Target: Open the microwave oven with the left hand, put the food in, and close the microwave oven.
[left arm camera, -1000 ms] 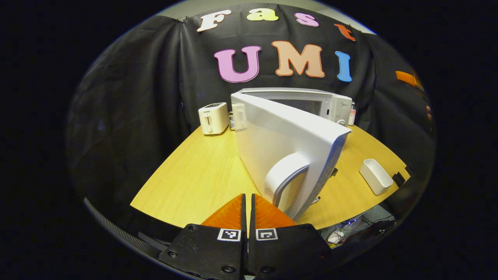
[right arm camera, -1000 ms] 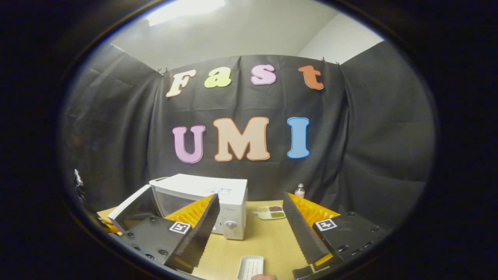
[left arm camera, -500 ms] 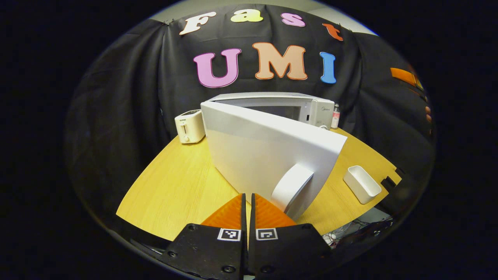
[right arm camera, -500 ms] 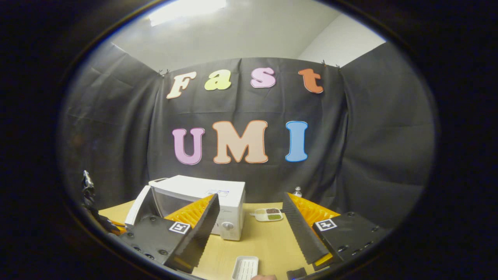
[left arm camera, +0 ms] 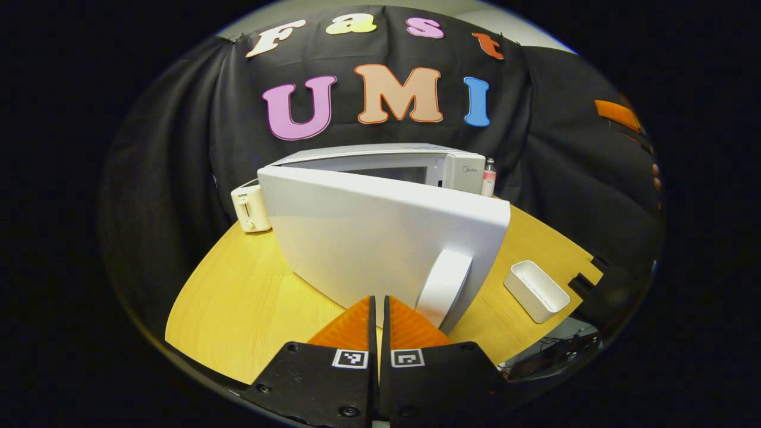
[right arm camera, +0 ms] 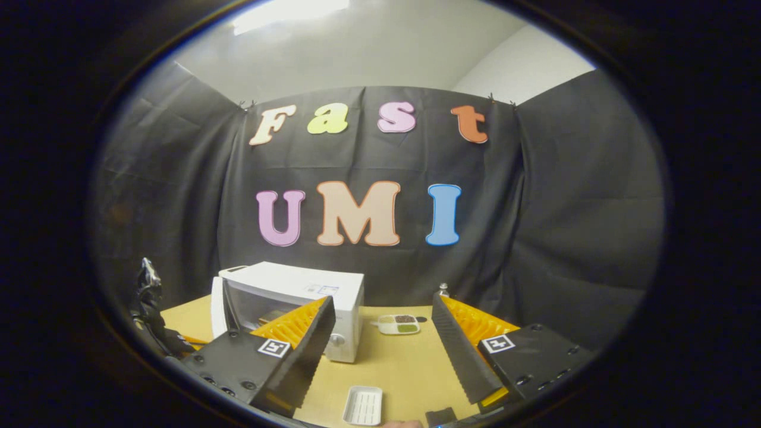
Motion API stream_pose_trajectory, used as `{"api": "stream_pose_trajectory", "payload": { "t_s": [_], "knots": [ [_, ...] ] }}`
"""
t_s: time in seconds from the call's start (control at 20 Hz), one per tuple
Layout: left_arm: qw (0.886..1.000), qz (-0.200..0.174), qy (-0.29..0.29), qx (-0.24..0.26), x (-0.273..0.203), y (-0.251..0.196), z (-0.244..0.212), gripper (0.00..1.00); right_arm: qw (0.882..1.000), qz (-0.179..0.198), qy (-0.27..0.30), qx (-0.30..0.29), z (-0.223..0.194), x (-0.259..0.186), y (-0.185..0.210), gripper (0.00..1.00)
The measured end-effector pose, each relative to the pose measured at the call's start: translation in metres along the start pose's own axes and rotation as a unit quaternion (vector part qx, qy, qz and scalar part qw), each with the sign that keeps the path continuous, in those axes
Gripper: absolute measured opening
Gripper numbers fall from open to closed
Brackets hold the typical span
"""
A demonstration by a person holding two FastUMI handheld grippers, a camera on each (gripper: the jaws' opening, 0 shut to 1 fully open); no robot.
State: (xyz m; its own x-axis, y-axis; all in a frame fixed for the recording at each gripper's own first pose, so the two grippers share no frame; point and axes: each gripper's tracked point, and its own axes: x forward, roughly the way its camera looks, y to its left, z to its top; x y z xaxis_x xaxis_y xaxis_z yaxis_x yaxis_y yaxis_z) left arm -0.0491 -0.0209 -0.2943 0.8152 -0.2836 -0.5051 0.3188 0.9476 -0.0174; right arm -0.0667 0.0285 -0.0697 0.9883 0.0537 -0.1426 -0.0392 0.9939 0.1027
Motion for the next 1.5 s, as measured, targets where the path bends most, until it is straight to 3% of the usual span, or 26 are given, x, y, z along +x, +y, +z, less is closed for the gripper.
{"api": "stream_pose_trajectory", "payload": {
  "t_s": [0.85,1.5],
  "knots": [
    [0.999,-0.042,-0.030,-0.011,0.077,-0.046,0.054,0.00,0.999,-0.044,0.003,-0.007,0.009,-0.011,-0.040,0.93],
    [0.998,-0.040,-0.054,0.000,0.132,-0.055,0.096,0.00,0.999,-0.039,-0.001,-0.031,0.019,0.001,-0.041,0.94]
  ]
}}
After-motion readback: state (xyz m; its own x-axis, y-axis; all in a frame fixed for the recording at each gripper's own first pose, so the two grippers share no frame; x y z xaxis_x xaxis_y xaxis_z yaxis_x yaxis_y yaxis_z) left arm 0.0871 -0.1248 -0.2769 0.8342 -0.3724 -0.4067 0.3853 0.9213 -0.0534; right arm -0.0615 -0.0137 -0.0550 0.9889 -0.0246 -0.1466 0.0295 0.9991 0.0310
